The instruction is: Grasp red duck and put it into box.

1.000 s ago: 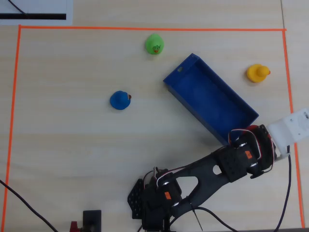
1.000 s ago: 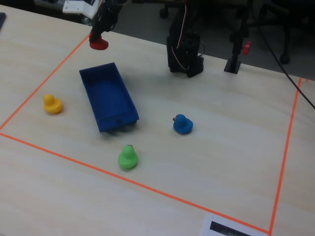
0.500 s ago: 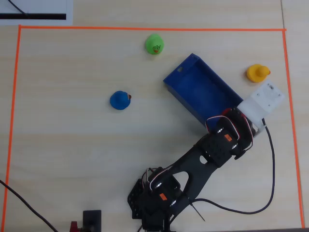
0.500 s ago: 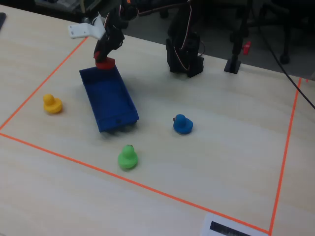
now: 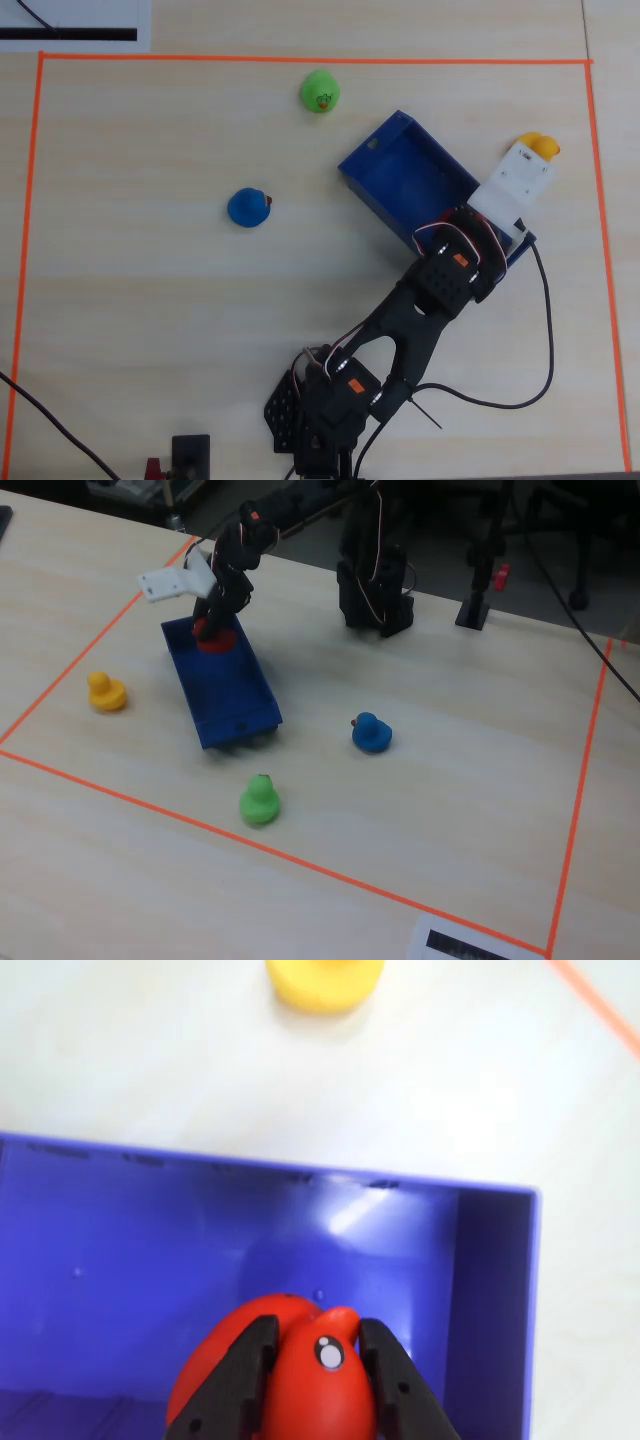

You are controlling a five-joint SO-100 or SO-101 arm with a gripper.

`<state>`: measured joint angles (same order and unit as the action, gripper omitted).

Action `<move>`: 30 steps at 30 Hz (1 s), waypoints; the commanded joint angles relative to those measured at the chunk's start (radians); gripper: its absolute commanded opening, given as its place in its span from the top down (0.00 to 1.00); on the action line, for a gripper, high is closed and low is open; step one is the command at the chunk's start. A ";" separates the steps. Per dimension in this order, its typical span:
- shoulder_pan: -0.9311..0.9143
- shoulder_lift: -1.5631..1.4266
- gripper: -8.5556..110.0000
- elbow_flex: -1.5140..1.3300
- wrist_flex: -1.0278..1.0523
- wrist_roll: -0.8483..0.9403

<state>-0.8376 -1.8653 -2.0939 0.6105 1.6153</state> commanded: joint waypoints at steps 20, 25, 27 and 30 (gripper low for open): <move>-0.014 0.005 0.71 -0.115 -0.224 0.025; -0.020 -0.043 0.74 -0.095 -0.199 -0.009; -0.014 -0.081 0.76 -0.051 -0.133 -0.040; 0.017 -0.158 0.79 0.038 0.055 -0.066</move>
<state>-0.8422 -1.9190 -2.1752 0.5507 1.5769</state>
